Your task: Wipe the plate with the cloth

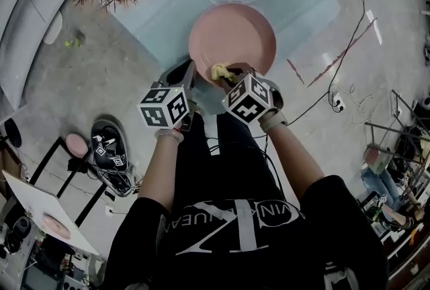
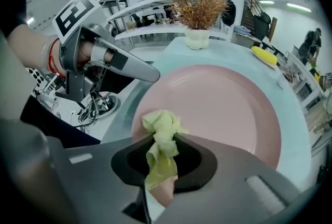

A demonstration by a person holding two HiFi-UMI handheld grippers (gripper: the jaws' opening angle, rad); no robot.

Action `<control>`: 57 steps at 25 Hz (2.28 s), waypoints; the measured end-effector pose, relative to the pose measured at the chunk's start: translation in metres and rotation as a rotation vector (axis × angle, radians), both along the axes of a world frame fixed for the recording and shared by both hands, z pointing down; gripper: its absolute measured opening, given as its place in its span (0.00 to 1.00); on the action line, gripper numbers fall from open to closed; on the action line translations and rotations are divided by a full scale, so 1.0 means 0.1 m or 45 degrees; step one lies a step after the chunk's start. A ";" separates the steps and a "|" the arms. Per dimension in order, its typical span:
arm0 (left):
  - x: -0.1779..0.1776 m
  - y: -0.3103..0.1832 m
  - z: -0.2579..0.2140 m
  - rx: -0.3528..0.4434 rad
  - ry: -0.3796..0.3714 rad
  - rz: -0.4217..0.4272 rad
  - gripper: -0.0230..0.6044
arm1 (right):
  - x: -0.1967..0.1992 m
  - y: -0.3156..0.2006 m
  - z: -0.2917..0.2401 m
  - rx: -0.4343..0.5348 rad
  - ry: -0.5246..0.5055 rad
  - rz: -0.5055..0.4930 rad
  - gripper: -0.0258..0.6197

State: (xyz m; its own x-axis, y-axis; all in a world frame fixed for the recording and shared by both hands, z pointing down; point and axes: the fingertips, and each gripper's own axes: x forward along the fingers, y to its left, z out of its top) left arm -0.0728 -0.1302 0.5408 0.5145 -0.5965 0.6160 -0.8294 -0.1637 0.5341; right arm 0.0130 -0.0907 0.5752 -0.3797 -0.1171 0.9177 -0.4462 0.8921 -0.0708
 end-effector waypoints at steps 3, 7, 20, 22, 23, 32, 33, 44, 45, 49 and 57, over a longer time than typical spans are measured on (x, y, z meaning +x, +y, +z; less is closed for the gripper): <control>0.01 0.00 -0.02 0.002 0.002 -0.019 0.04 | -0.14 -0.06 -0.02 0.025 -0.019 -0.056 0.17; 0.00 -0.01 -0.01 0.004 0.000 -0.028 0.04 | -0.33 -0.20 -0.01 0.036 -0.046 -0.108 0.17; 0.17 0.00 -0.05 0.018 -0.002 0.016 0.04 | -0.55 -0.75 -0.04 0.140 -0.078 -0.138 0.17; 0.19 -0.01 -0.05 0.029 -0.040 0.015 0.04 | -0.55 -0.86 -0.04 0.156 -0.079 -0.130 0.17; 0.18 -0.01 -0.05 0.030 -0.050 0.005 0.04 | -0.54 -0.91 -0.04 0.165 -0.078 -0.125 0.17; 0.02 -0.07 -0.03 0.027 -0.114 -0.036 0.04 | -0.20 -1.38 -0.05 0.259 -0.025 0.007 0.17; 0.00 -0.07 -0.03 0.025 -0.125 -0.035 0.04 | -0.14 -1.42 -0.05 0.266 -0.017 0.024 0.16; -0.03 -0.06 0.00 0.014 -0.129 -0.020 0.04 | 0.45 -1.53 -0.05 0.329 0.097 0.156 0.16; -0.03 -0.06 0.00 0.016 -0.129 -0.016 0.04 | 0.49 -1.52 -0.05 0.331 0.104 0.167 0.16; -0.02 -0.06 0.00 0.021 -0.122 -0.002 0.04 | 0.63 -1.44 -0.05 0.334 0.131 0.202 0.16; -0.02 -0.06 0.00 0.021 -0.108 0.026 0.04 | 0.84 -1.10 -0.04 0.276 0.140 0.262 0.16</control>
